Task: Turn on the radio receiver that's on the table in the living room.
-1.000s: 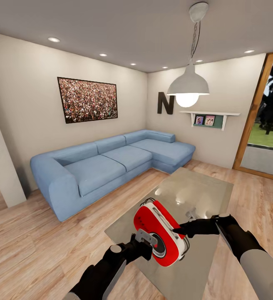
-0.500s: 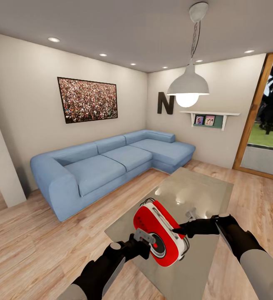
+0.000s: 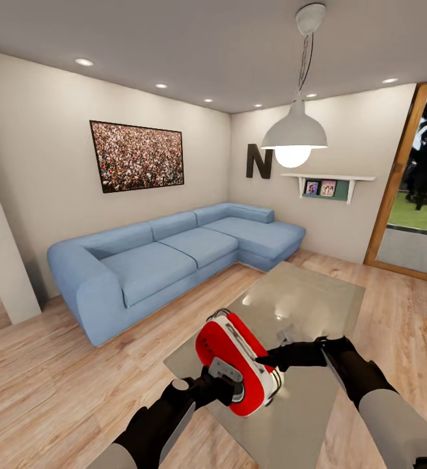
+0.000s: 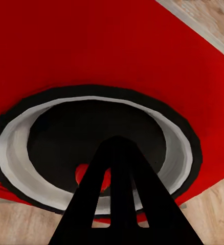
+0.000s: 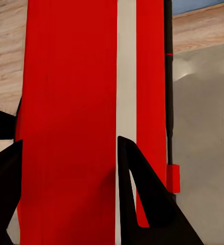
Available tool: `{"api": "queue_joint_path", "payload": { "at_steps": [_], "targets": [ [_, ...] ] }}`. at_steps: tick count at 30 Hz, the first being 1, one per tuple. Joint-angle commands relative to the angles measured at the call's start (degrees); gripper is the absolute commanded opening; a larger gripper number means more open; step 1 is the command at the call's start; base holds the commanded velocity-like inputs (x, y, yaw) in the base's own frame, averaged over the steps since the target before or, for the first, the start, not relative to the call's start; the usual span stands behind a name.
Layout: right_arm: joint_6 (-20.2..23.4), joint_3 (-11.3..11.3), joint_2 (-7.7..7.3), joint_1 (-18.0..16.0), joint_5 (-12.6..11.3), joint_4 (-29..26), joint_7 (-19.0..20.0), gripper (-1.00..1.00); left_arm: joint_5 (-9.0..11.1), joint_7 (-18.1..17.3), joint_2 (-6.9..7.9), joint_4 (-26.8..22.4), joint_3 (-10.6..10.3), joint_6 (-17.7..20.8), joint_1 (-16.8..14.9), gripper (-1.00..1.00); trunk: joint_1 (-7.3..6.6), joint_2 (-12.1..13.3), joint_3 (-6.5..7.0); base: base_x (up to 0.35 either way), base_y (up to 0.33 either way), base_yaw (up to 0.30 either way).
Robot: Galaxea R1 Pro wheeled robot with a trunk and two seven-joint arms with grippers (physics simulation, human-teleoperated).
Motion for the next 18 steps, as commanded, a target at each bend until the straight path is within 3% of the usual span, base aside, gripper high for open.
{"api": "queue_joint_path", "payload": {
  "at_steps": [1, 18],
  "targets": [
    [0.33, -0.04, 0.13, 0.02, -0.51, -0.01, 2.11, -1.0, 0.62, -0.12, -0.04, -0.06, -0.03, 0.04, -0.02, -1.0, 0.0, 0.0, 0.01, 0.0, 0.0, 0.0],
    [0.33, -0.3, 0.4, 0.0, -0.36, 0.44, 2.17, -1.0, 0.46, 0.06, -0.04, 2.97, 0.14, -0.16, -0.03, -1.0, 0.0, 0.0, 0.01, 0.0, 0.0, 0.0]
  ]
}}
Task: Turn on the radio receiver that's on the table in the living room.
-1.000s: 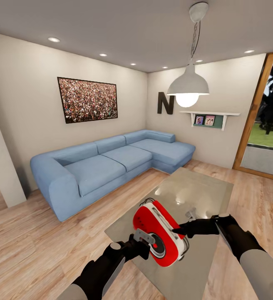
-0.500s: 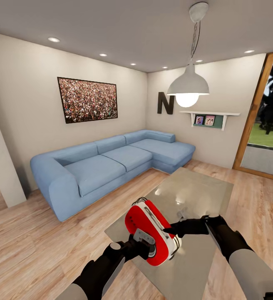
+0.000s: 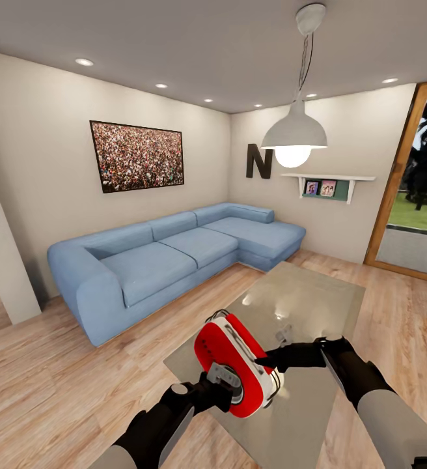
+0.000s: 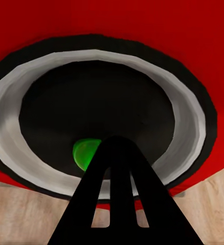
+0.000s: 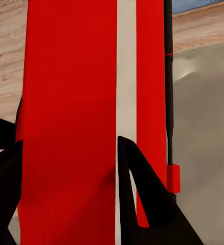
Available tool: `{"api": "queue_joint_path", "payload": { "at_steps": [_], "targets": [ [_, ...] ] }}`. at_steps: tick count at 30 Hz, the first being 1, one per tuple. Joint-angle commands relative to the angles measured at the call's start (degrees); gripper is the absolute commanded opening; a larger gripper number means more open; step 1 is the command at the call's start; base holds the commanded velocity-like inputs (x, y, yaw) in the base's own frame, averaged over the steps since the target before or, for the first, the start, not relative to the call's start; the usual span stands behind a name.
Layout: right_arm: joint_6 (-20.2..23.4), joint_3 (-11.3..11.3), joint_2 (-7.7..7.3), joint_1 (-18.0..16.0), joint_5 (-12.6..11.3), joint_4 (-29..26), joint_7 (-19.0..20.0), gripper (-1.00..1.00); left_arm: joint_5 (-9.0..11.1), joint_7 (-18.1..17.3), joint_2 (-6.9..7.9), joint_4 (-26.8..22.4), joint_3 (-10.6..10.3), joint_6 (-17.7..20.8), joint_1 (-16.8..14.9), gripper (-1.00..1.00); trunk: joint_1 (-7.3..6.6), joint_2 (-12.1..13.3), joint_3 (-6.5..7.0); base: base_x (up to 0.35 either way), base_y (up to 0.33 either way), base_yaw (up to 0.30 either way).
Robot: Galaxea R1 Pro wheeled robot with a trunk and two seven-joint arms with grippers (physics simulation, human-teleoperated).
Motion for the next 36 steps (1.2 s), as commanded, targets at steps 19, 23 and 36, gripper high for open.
{"api": "queue_joint_path", "payload": {
  "at_steps": [19, 23, 36],
  "targets": [
    [0.32, -0.03, 0.04, 0.02, -0.04, -0.12, -7.49, -1.0, -0.17, 3.52, 0.0, -0.74, 6.29, -5.44, 0.01, -1.0, 0.0, 0.0, 0.01, 0.0, 0.0, 0.0],
    [0.39, -0.04, 0.04, -0.01, 0.05, -0.16, -13.62, -1.0, -0.43, 7.48, 0.0, -0.64, 15.26, -5.5, 0.06, -1.0, 0.0, 0.0, 0.01, 0.0, 0.0, 0.0],
    [7.33, -0.01, 0.13, -0.01, 0.34, -0.68, -29.67, -1.0, -0.42, 11.94, 5.16, 14.85, 26.56, -9.63, 0.27, -1.0, 0.0, 0.0, 0.01, 0.0, 0.0, 0.0]
  ]
}}
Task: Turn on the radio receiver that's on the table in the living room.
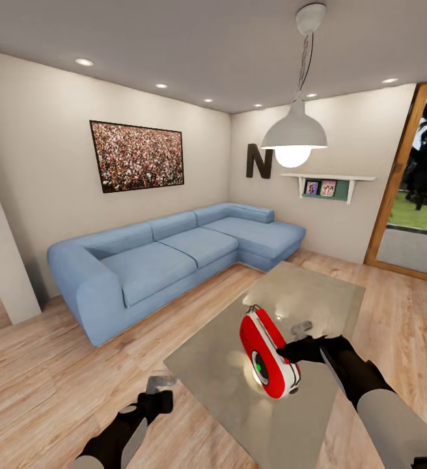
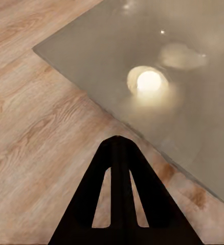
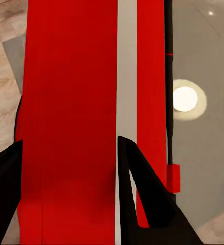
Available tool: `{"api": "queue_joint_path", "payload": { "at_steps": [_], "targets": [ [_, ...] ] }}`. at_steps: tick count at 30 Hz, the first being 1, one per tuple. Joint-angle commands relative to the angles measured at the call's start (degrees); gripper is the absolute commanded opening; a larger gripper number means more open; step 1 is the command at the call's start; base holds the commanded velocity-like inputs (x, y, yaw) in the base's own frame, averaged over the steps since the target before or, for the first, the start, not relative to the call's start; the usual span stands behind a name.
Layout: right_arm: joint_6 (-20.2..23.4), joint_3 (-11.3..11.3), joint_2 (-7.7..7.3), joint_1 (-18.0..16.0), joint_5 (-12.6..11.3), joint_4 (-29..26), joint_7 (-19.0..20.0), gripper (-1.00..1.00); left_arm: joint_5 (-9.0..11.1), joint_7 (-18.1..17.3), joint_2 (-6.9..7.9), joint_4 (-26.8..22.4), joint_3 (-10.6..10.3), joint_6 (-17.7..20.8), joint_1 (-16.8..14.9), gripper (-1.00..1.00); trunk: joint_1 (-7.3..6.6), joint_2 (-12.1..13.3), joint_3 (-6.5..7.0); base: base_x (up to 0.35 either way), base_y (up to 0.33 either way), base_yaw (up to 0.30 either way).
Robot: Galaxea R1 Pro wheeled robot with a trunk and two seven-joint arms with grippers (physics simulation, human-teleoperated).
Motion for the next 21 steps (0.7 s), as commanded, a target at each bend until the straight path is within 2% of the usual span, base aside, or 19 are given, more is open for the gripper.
{"api": "queue_joint_path", "payload": {
  "at_steps": [1, 4, 6, 10, 14, 18, 21],
  "targets": [
    [0.26, -0.03, 0.01, 0.0, -0.5, -0.09, -0.17, -1.0, 0.03, 0.27, 0.25, 1.46, 0.4, -0.57, -0.02, -1.0, 0.0, -0.01, 0.01, 0.0, 0.0, 0.0],
    [1.76, 0.02, 0.01, -0.01, -0.49, -0.24, -0.73, -1.0, 0.07, 1.5, 2.28, 8.2, 1.9, -3.87, -0.02, -1.0, 0.0, -0.01, 0.01, 0.0, 0.0, 0.0],
    [5.14, 0.08, 0.01, -0.02, -0.49, -0.48, -0.82, -1.0, 0.09, 1.75, 3.56, 11.48, 2.25, -5.53, -0.02, -1.0, 0.0, -0.01, 0.01, 0.0, 0.0, 0.0],
    [11.62, 0.05, 0.01, -0.02, -0.46, -1.78, -0.93, -1.0, 0.07, 1.95, 4.63, 16.07, 2.44, -6.6, -0.02, -1.0, 0.0, -0.01, 0.01, 0.0, 0.0, 0.0],
    [13.65, 0.06, 0.01, -0.02, 0.0, -2.12, -2.51, -1.0, -0.07, 1.93, 4.85, 17.87, 2.42, -6.87, 0.0, -1.0, 0.0, -0.01, 0.01, 0.0, 0.0, 0.0],
    [13.79, 0.12, 0.07, -0.02, 0.02, -2.08, -5.85, -1.0, -0.2, 1.67, 4.97, 18.35, 2.4, -6.88, 0.06, -1.0, 0.0, -0.01, 0.01, 0.0, 0.0, 0.0],
    [13.75, 0.27, 0.15, -0.02, -0.05, -1.98, -6.27, -1.0, 0.0, 1.55, 4.81, 18.39, 2.4, -6.81, 0.07, -1.0, 0.0, -0.01, 0.01, 0.0, 0.0, 0.0]
  ]
}}
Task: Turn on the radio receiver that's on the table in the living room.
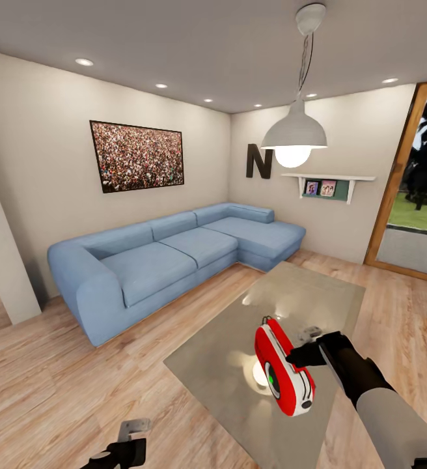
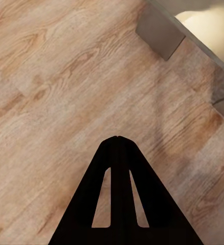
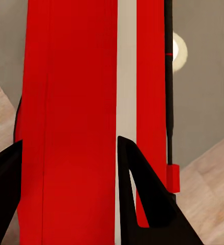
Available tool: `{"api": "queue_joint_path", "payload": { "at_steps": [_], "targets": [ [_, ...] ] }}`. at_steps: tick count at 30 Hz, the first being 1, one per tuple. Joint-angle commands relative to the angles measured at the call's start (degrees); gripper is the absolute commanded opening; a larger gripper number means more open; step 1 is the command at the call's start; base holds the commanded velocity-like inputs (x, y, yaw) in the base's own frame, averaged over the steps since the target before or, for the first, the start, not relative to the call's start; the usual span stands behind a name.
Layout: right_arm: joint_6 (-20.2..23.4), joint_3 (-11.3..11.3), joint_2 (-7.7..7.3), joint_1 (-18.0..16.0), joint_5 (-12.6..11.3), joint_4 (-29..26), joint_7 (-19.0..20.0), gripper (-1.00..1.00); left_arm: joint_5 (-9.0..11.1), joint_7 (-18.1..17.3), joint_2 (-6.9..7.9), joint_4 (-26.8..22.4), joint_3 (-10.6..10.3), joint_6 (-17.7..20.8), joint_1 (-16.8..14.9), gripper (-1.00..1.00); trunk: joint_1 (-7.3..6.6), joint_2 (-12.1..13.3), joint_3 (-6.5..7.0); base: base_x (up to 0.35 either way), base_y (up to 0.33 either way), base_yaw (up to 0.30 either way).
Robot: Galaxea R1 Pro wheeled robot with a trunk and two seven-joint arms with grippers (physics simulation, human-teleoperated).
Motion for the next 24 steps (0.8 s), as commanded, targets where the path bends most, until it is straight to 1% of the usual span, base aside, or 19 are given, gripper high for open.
{"api": "queue_joint_path", "payload": {
  "at_steps": [1, 5, 13, 16, 17, 24],
  "targets": [
    [-0.03, 0.15, 0.02, -0.02, -0.23, 0.0, -0.07, -1.0, 0.07, -0.02, -0.02, 0.01, 0.0, 0.0, 0.0, -1.0, 0.0, 0.0, 0.0, 0.0, 0.0, 0.0],
    [0.07, 0.45, 0.05, -0.02, -0.39, 0.04, -0.08, -1.0, 0.19, -0.11, 0.21, -0.04, 0.07, -0.01, -0.04, -1.0, 0.0, 0.0, 0.0, 0.0, 0.0, 0.0],
    [0.32, 0.48, 0.75, -0.02, -0.75, 0.73, 0.52, -1.0, 0.28, -0.15, -0.06, -0.07, 0.09, -0.02, -0.01, -1.0, 0.0, 0.0, 0.0, 0.0, 0.0, 0.0],
    [0.27, 0.47, 0.88, -0.02, -0.84, 1.65, 0.78, -1.0, 0.29, -0.15, -0.01, -0.07, 0.09, -0.01, -0.04, -1.0, 0.0, 0.0, 0.0, 0.0, 0.0, 0.0],
    [0.08, 0.47, 0.96, -0.02, -0.84, 3.17, 0.83, -1.0, 0.29, -0.15, -0.05, -0.07, 0.09, -0.01, -0.05, -1.0, 0.0, 0.0, 0.0, 0.0, 0.0, 0.0],
    [-0.19, 0.39, 1.01, -0.01, -0.89, 6.22, 0.71, -1.0, 0.29, 0.19, 0.04, -0.07, 0.09, -0.09, -0.02, -1.0, 0.0, 0.0, 0.0, 0.0, 0.0, 0.0]
  ]
}}
